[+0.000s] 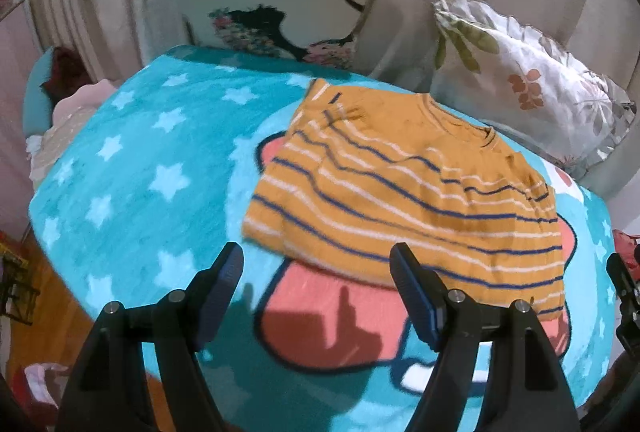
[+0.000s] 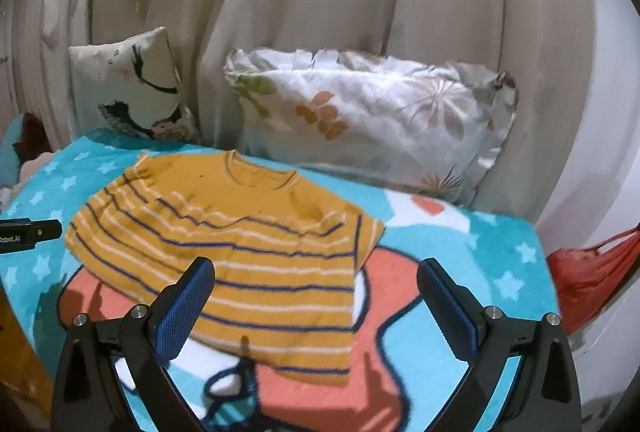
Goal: Fold small clothes
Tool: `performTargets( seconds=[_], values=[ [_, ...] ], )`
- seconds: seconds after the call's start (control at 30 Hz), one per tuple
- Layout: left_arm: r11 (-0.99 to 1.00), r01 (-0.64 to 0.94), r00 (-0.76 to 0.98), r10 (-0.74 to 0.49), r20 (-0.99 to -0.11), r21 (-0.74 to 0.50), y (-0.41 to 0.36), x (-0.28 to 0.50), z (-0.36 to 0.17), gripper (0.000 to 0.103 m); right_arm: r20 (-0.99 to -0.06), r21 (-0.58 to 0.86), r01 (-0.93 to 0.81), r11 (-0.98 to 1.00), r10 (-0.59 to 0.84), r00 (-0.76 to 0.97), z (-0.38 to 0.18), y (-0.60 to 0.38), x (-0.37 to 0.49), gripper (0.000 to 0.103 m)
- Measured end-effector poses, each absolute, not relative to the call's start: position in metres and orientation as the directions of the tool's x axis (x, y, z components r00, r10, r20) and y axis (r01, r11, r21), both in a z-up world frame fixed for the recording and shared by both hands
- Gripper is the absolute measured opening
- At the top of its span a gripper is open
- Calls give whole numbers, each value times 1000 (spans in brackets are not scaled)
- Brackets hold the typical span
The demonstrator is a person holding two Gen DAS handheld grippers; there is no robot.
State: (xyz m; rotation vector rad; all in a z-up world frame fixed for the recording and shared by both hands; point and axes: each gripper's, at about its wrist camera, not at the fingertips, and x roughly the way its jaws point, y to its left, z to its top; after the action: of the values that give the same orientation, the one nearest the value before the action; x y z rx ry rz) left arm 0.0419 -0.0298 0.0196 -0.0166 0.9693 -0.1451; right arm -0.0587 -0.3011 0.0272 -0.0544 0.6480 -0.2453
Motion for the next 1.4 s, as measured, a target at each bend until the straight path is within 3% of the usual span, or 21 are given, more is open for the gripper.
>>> performTargets(
  seconds=[0.27, 0.43, 0.97, 1.17, 1.27, 1.4],
  values=[
    [996, 22, 531, -88, -842, -90, 6, 26, 10, 75, -689, -47, 151, 987, -141, 711, 3, -286, -50, 102],
    [993, 44, 519, -115, -847, -108, 6, 37, 8, 75, -682, -49, 147, 988, -141, 717, 7, -281, -47, 102],
    [990, 73, 470, -139, -872, -119, 80, 128, -9, 75, -763, -29, 125, 992, -103, 638, -15, -192, 44, 101],
    [990, 101, 461, -138, -877, -103, 103, 147, -17, 75, -793, 104, 62, 993, 45, 607, -15, -162, 110, 83],
    [989, 113, 448, -136, -884, -95, 114, 152, -23, 75, -816, 166, 79, 983, 92, 571, -25, -154, 146, 69],
    [989, 110, 436, -137, -889, -98, 131, 157, -28, 75, -854, 205, 119, 972, 118, 506, -50, -144, 191, 58]
  ],
)
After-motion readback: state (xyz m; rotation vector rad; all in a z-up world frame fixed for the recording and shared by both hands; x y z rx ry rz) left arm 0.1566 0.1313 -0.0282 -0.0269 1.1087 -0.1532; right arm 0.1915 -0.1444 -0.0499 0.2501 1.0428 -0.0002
